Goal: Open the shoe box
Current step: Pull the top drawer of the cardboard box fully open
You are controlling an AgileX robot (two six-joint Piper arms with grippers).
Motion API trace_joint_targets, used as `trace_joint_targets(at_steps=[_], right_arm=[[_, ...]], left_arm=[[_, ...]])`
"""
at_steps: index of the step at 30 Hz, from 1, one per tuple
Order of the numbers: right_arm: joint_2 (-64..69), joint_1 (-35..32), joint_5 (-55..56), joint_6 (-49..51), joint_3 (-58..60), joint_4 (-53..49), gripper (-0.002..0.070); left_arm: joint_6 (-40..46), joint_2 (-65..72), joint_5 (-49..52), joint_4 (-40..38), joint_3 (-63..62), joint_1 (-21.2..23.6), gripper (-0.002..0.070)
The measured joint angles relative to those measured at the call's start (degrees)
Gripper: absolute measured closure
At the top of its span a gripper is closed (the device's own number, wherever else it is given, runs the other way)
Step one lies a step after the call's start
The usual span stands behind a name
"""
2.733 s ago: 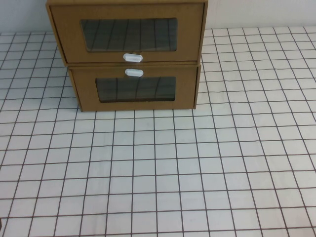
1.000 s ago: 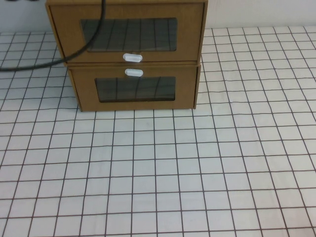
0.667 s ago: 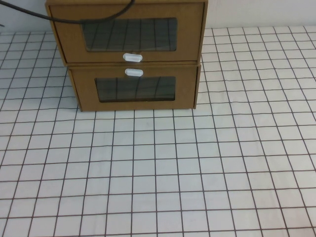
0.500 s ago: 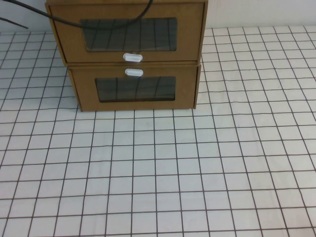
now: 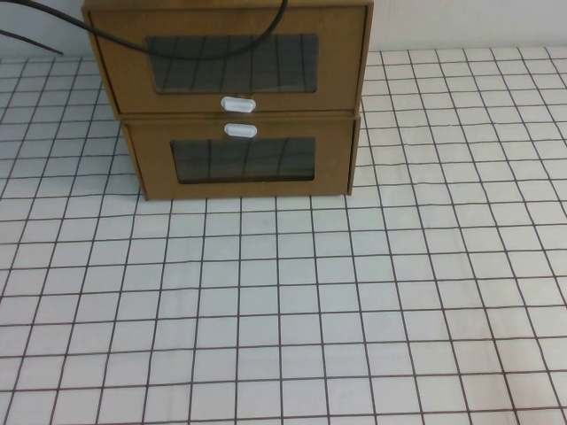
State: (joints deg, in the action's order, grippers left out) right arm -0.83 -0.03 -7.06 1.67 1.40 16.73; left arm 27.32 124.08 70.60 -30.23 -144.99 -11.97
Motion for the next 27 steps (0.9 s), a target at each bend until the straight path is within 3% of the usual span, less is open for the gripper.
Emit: trace_joint_targets(at_steps=[6, 13, 19, 27], right_arm=[[0.0, 0.0, 7.1, 0.6, 0.0, 9.8, 0.0690], [5.4, 0.0, -10.5, 1.2, -8.9, 16.4, 0.0690], [21.2, 0.0, -26.4, -8.8, -21.7, 16.4, 0.0689], [42.0, 0.9, -34.8, -26.0, -34.4, 22.7, 0.0689]], left_arm=[[0.0, 0.0, -0.1, 0.4, 0.0, 0.0, 0.0679], [0.0, 0.0, -0.2, 0.7, 0.0, 0.0, 0.0679], [0.0, 0.0, -0.2, 0.9, 0.0, 0.0, 0.0679], [0.0, -0.2, -0.2, 1.6, 0.0, 0.0, 0.0679]])
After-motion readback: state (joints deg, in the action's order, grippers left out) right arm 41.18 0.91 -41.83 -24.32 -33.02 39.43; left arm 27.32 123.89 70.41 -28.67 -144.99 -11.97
